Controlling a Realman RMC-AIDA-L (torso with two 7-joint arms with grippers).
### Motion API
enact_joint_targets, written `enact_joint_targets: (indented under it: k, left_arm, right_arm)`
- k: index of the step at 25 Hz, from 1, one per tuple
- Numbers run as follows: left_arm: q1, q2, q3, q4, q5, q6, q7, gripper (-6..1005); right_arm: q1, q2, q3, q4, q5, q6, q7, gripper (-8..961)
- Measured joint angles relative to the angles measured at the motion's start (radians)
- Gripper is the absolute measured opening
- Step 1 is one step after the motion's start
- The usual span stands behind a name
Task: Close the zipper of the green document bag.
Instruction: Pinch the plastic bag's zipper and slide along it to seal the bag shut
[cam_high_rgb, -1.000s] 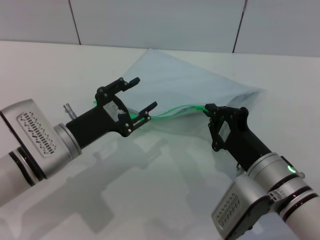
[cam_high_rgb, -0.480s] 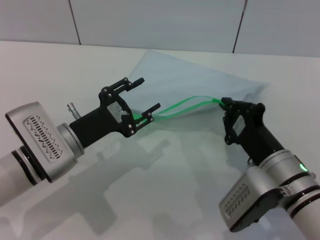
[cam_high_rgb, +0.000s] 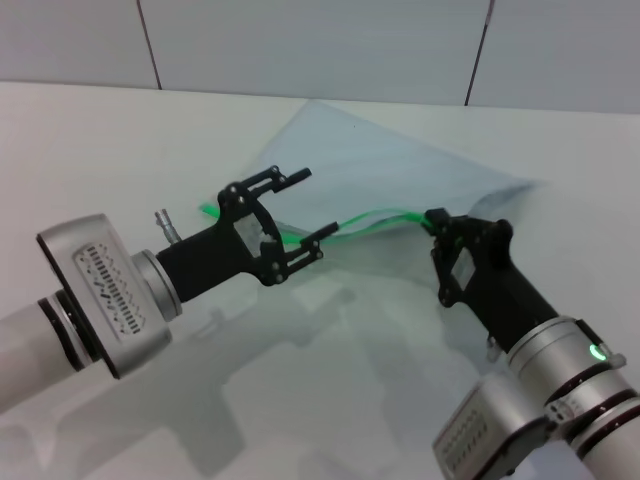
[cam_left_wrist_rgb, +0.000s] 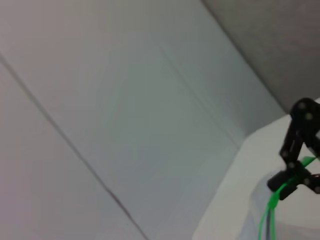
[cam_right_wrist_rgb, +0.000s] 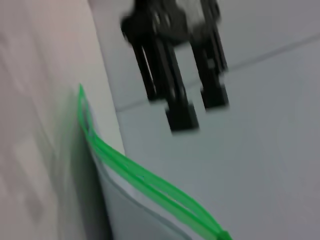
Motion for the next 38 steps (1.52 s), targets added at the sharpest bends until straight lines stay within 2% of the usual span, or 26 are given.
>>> enact_joint_targets:
  k: [4, 14, 38]
  left_arm:
    - [-0.005, 0.000, 0.037, -0.001, 0.012, -0.003, 0.049, 588]
    - [-0.016, -0.004, 0.061, -0.003, 0.013, -0.004, 0.205, 585]
    - [-0.040, -0.006, 0.071, -0.043, 0.023, 0.030, 0.296, 577]
  right_arm:
    - [-0.010, -0.001, 0.000, 0.000, -0.089, 0.003, 0.010, 17]
    - [-0.012, 0.000, 0.000, -0.003, -0.142, 0.016, 0.011, 17]
    - [-0.015, 0.000, 0.000, -0.009, -0.216, 0.017, 0.036, 17]
